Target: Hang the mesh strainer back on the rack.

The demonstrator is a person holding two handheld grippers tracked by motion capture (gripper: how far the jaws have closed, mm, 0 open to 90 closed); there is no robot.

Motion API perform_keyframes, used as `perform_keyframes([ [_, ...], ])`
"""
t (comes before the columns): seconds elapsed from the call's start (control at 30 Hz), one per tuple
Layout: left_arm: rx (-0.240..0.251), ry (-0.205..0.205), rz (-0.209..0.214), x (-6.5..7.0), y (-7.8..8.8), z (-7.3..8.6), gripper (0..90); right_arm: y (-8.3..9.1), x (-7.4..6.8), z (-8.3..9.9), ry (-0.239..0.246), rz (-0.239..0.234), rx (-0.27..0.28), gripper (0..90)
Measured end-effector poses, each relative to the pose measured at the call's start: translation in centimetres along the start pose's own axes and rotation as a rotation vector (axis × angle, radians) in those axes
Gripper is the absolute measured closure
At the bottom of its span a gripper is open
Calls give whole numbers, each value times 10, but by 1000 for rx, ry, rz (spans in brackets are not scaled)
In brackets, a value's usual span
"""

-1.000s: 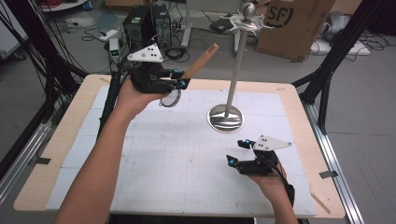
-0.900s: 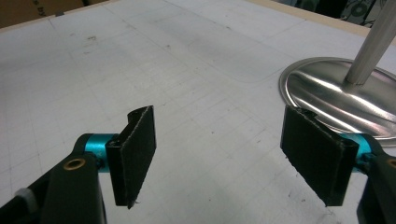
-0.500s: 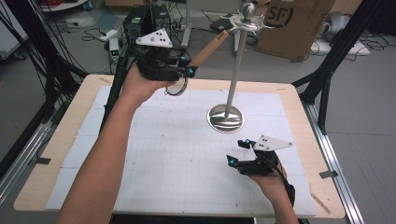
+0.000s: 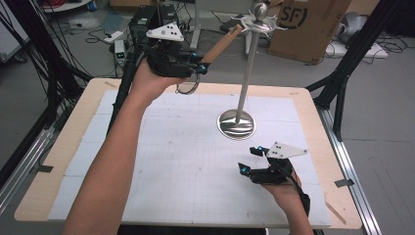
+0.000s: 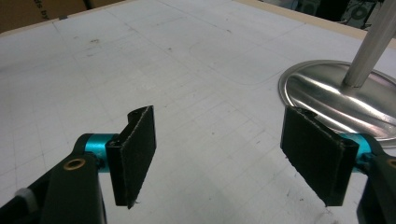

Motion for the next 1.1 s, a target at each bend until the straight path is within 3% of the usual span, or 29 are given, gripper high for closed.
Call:
perform_keyframes([
  [0.67, -22, 16, 0, 1, -21, 0, 692, 2, 0, -1, 8, -1, 8, 260],
  [1.1, -81, 20, -12, 1, -50, 1, 691, 3, -1, -2, 9, -8, 16, 260],
])
Point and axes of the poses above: each handheld gripper's, and its own axes: y roughly backward along the jaws, z roughly out of its underside, x roughly to its right, the point moved 3 cm from there along -y, roughly forward along the jaws, and after that the axes turned 2 degrees about -x, right-handed, at the moved point
